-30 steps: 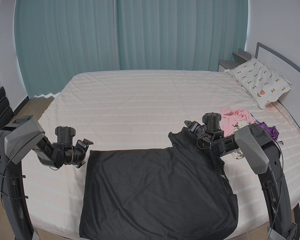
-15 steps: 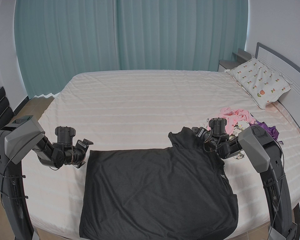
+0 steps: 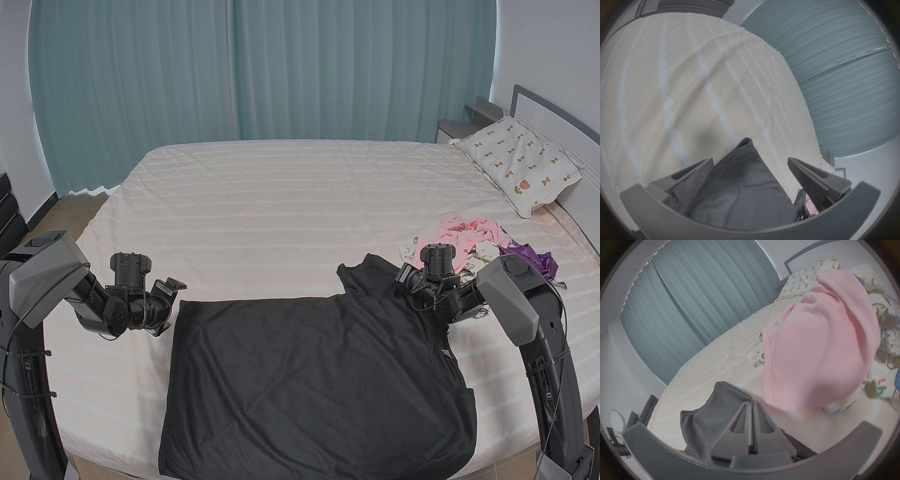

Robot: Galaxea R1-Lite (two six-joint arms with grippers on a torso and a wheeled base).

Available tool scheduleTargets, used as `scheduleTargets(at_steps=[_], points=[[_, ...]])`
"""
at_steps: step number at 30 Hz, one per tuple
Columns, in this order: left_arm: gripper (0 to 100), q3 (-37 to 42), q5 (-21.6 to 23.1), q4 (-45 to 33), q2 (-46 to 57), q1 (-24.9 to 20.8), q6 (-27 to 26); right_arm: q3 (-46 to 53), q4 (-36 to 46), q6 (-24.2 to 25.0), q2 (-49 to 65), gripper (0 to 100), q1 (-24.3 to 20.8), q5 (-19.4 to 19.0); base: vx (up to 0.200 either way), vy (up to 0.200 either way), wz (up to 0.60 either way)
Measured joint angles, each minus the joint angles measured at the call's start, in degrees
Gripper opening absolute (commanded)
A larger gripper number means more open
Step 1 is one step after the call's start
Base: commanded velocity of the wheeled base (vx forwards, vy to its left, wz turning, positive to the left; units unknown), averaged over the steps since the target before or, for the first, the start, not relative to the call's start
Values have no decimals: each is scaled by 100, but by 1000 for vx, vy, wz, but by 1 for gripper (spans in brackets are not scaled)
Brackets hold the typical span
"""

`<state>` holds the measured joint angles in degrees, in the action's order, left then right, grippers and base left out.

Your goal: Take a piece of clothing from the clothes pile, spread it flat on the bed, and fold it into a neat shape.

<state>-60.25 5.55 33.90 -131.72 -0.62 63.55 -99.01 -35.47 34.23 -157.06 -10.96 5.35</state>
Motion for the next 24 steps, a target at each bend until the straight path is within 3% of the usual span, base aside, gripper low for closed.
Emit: scheduleTargets(at_steps=[15,16,24], points=[[100,-6,-7,0,-26,0,0,-230,-21,74,-11,0,230,78,0,0,0],[100,-6,-9,0,-26,0,-2,-236,-18,77,-13,100,228,78,0,0,0],[100,0,-7,0,-17,0,-9,-35,-71,105,80,100,204,66,0,0,0]])
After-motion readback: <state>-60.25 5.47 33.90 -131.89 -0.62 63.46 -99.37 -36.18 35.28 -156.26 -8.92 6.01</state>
